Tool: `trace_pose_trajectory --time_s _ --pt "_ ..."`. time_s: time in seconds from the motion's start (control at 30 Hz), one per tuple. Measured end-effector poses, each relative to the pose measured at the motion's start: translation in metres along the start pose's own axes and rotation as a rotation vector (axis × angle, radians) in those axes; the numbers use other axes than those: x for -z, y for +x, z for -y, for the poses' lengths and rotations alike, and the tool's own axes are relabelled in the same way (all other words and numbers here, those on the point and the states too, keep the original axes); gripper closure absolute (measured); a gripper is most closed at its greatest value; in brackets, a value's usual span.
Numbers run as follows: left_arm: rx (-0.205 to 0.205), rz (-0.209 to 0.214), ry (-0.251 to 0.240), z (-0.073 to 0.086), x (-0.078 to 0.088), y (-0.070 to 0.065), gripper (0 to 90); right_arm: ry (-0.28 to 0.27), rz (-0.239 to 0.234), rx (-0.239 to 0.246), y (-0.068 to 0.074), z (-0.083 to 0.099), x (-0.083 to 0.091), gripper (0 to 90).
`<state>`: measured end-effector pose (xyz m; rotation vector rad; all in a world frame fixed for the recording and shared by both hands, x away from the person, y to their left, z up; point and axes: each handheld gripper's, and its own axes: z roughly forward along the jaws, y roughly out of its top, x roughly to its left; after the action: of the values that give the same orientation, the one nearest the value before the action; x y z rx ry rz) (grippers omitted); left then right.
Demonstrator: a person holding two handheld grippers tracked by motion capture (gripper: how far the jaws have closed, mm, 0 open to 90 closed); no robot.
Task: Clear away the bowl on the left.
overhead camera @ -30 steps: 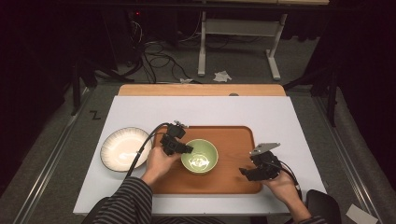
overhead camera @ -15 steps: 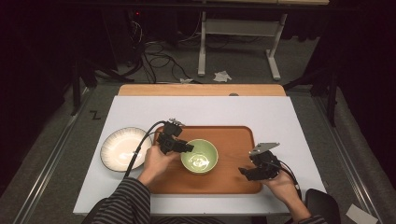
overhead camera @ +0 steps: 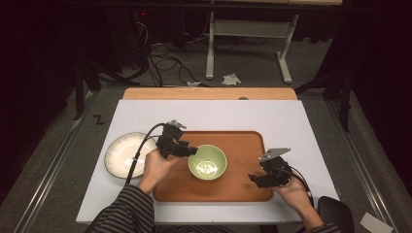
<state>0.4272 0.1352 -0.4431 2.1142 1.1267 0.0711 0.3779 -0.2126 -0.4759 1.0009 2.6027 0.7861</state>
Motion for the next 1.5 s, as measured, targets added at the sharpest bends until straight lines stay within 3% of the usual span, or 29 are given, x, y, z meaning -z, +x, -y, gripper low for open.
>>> trace_pose_trajectory --time_s 0.07,0.2,0.67,1.07,1.5 --pt "0.01 0.025 -0.007 0.0 0.004 0.001 50.4 0.003 0.002 0.003 0.0 0.0 0.0 35.9" --pt "0.001 0.032 -0.023 0.0 0.013 0.002 50.0 0.002 0.001 0.003 0.001 0.0 0.0 35.9" --pt "0.011 0.011 -0.054 0.003 0.031 0.009 49.3 0.011 -0.001 -0.009 -0.001 0.0 0.0 35.8" --pt "0.013 -0.038 -0.05 0.01 0.04 0.015 48.9 0.009 -0.01 -0.009 -0.001 0.0 0.0 35.7" --pt "0.046 -0.034 -0.058 0.022 0.052 0.02 47.7 0.001 -0.013 -0.005 -0.001 0.0 0.0 35.7"
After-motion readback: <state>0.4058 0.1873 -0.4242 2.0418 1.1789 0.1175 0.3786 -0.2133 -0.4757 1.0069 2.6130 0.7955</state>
